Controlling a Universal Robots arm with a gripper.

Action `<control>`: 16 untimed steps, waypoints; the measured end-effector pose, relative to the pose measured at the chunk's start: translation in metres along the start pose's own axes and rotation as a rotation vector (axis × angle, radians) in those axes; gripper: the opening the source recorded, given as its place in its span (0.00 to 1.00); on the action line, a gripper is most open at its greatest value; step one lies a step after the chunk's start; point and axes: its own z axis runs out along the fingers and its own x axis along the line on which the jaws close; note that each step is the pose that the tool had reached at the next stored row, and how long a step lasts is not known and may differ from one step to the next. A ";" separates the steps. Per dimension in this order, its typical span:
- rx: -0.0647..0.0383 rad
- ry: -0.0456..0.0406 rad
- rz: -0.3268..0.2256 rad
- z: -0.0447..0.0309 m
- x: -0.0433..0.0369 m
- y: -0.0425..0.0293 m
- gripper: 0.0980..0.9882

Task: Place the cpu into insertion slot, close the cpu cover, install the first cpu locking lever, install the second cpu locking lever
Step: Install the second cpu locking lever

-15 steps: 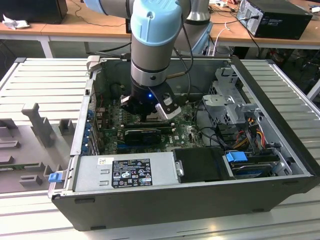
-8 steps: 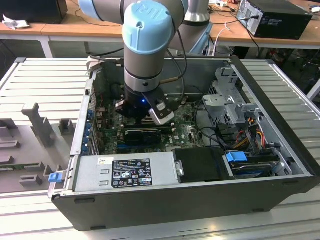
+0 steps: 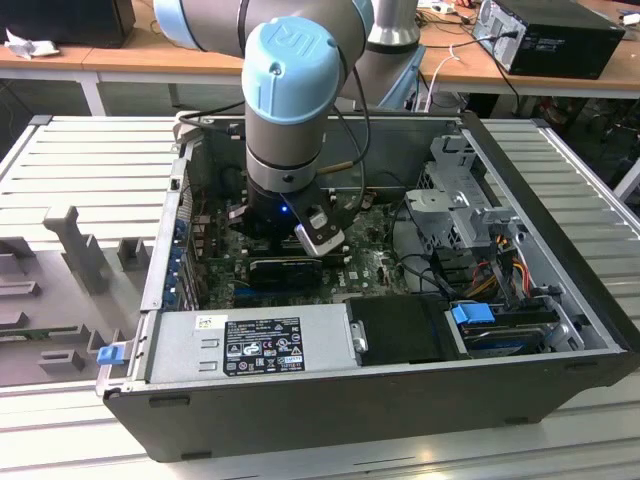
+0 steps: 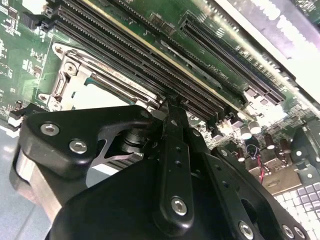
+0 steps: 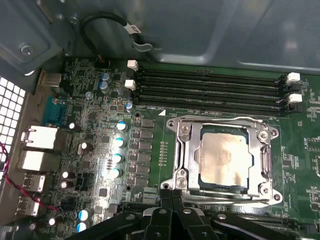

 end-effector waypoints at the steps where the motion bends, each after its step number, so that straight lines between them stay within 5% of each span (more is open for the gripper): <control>1: -0.009 -0.0008 0.000 0.0009 0.0002 -0.0002 0.01; 4: -0.026 -0.0023 -0.001 0.0030 0.0002 -0.0007 0.01; 9: -0.030 -0.0025 -0.001 0.0051 0.0027 -0.0010 0.01; 16: -0.032 -0.0025 -0.001 -0.0190 0.0033 0.0055 0.01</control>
